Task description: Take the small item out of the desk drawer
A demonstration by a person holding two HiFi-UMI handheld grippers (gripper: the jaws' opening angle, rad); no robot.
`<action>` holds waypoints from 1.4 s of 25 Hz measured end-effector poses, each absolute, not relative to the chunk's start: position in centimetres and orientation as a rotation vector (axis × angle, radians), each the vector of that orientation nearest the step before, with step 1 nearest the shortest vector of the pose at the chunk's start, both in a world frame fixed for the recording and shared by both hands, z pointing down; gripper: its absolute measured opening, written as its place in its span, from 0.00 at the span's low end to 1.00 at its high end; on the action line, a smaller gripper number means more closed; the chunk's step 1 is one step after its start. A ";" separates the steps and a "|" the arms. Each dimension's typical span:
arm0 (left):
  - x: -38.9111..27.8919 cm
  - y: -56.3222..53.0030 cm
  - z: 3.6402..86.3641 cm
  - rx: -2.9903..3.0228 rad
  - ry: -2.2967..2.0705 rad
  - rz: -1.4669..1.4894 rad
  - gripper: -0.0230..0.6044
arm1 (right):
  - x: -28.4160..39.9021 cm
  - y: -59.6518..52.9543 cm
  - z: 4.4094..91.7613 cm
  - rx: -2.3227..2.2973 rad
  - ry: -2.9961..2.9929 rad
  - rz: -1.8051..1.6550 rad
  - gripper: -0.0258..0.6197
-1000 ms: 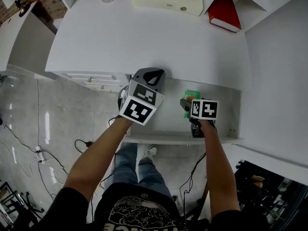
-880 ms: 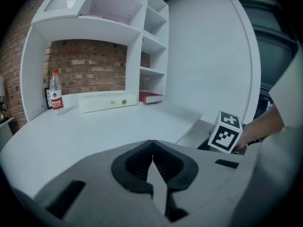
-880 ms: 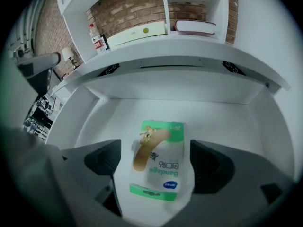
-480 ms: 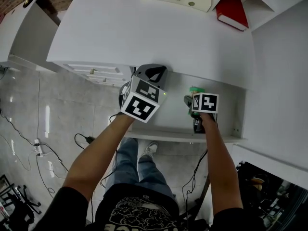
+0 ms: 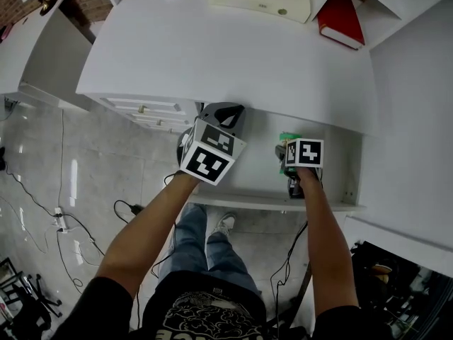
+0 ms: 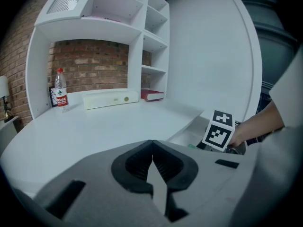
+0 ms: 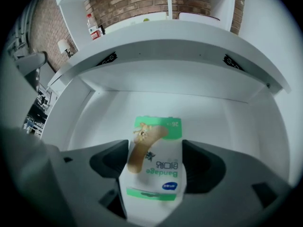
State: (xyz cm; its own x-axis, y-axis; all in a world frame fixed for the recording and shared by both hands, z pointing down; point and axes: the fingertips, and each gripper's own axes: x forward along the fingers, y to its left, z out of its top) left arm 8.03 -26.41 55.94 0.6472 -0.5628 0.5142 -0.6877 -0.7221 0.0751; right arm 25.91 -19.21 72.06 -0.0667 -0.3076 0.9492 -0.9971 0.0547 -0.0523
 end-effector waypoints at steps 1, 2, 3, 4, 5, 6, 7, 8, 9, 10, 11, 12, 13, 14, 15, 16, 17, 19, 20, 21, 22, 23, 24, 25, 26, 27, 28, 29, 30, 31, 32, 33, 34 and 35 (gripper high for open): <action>8.0 -26.3 55.9 2.603 -1.010 0.685 0.05 | 25.9 -19.1 71.8 1.372 -1.515 1.053 0.59; 8.0 -26.1 55.8 2.601 -1.011 0.687 0.05 | 25.8 -19.0 71.5 1.371 -1.528 1.051 0.59; 8.0 -26.0 55.7 2.599 -1.011 0.688 0.05 | 25.7 -18.9 71.1 1.370 -1.545 1.046 0.59; 8.1 -25.8 55.5 2.597 -1.011 0.689 0.05 | 25.6 -18.8 70.7 1.371 -1.565 1.039 0.59; 8.2 -25.7 55.2 2.597 -1.010 0.689 0.05 | 25.5 -18.7 70.3 1.374 -1.585 1.030 0.59; 8.4 -25.6 54.9 2.600 -1.011 0.690 0.05 | 25.5 -18.6 69.8 1.379 -1.604 1.023 0.59; 8.5 -25.4 54.5 2.604 -1.011 0.691 0.05 | 25.4 -18.4 69.4 1.385 -1.619 1.019 0.59; 8.7 -25.3 54.2 2.608 -1.012 0.692 0.05 | 25.4 -18.2 68.9 1.392 -1.634 1.018 0.59; 8.9 -25.1 53.8 2.612 -1.013 0.693 0.05 | 25.4 -18.0 68.5 1.399 -1.647 1.019 0.59; 9.0 -24.9 53.4 2.615 -1.014 0.694 0.05 | 25.4 -17.8 68.0 1.408 -1.661 1.020 0.59; 9.2 -24.7 53.0 2.618 -1.017 0.695 0.05 | 25.5 -17.7 67.5 1.418 -1.675 1.021 0.59; 9.3 -24.5 52.6 2.621 -1.021 0.696 0.05 | 25.5 -17.6 67.0 1.428 -1.690 1.020 0.59; 9.3 -24.4 52.1 2.624 -1.025 0.695 0.05 | 25.5 -17.5 66.4 1.436 -1.704 1.015 0.59; 9.4 -24.3 51.7 2.628 -1.029 0.694 0.05 | 25.5 -17.5 65.8 1.442 -1.716 1.008 0.58; 9.4 -24.1 51.2 2.632 -1.035 0.692 0.05 | 25.5 -17.5 65.1 1.449 -1.728 0.999 0.58; 9.5 -24.0 50.6 2.636 -1.041 0.690 0.05 | 25.5 -17.5 64.4 1.456 -1.739 0.990 0.58; 9.6 -23.9 50.1 2.640 -1.049 0.686 0.05 | 25.6 -17.5 63.7 1.466 -1.750 0.982 0.58; 9.6 -23.6 49.0 2.647 -1.066 0.678 0.05 | 25.7 -17.5 62.2 1.487 -1.772 0.968 0.58; 9.6 -23.5 48.5 2.648 -1.074 0.675 0.05 | 25.7 -17.5 61.4 1.494 -1.783 0.959 0.58; 9.5 -23.3 47.9 2.649 -1.083 0.675 0.05 | 25.7 -17.5 60.6 1.501 -1.795 0.949 0.58; 9.4 -23.2 47.4 2.651 -1.093 0.675 0.05 | 25.7 -17.6 59.7 1.508 -1.806 0.938 0.58; 9.3 -23.1 46.8 2.655 -1.102 0.675 0.05 | 25.7 -17.7 58.9 1.518 -1.819 0.926 0.58; 9.2 -23.1 46.3 2.659 -1.110 0.671 0.05 | 25.7 -17.9 58.0 1.530 -1.831 0.915 0.58; 9.2 -23.1 45.6 2.664 -1.116 0.664 0.05 | 25.8 -18.1 57.1 1.543 -1.844 0.904 0.58; 9.3 -23.2 44.9 2.672 -1.122 0.653 0.05 | 25.9 -18.4 56.1 1.557 -1.858 0.892 0.58; 9.4 -23.3 44.1 2.682 -1.128 0.643 0.05 | 25.9 -18.7 55.2 1.570 -1.874 0.878 0.58; 9.5 -23.3 43.3 2.691 -1.132 0.638 0.05 | 25.9 -19.0 54.2 1.581 -1.889 0.863 0.58; 9.6 -23.2 42.7 2.698 -1.135 0.634 0.05 | 25.9 -19.2 53.3 1.591 -1.903 0.847 0.58; 9.7 -23.2 42.2 2.703 -1.138 0.629 0.05 | 25.9 -19.3 52.3 1.602 -1.917 0.829 0.58; 9.7 -23.2 41.8 2.709 -1.143 0.626 0.05 | 25.8 -19.5 51.4 1.613 -1.932 0.811 0.58; 9.6 -23.3 41.3 2.715 -1.149 0.625 0.05 | 25.7 -19.7 50.4 1.625 -1.948 0.793 0.58; 9.6 -23.4 40.8 2.720 -1.157 0.623 0.05 | 25.5 -19.8 49.5 1.637 -1.963 0.776 0.58; 9.5 -23.5 40.3 2.725 -1.164 0.618 0.05 | 25.4 -20.0 48.6 1.650 -1.978 0.758 0.58; 9.5 -23.6 39.8 2.730 -1.170 0.611 0.05 | 25.3 -20.1 47.7 1.664 -1.992 0.739 0.58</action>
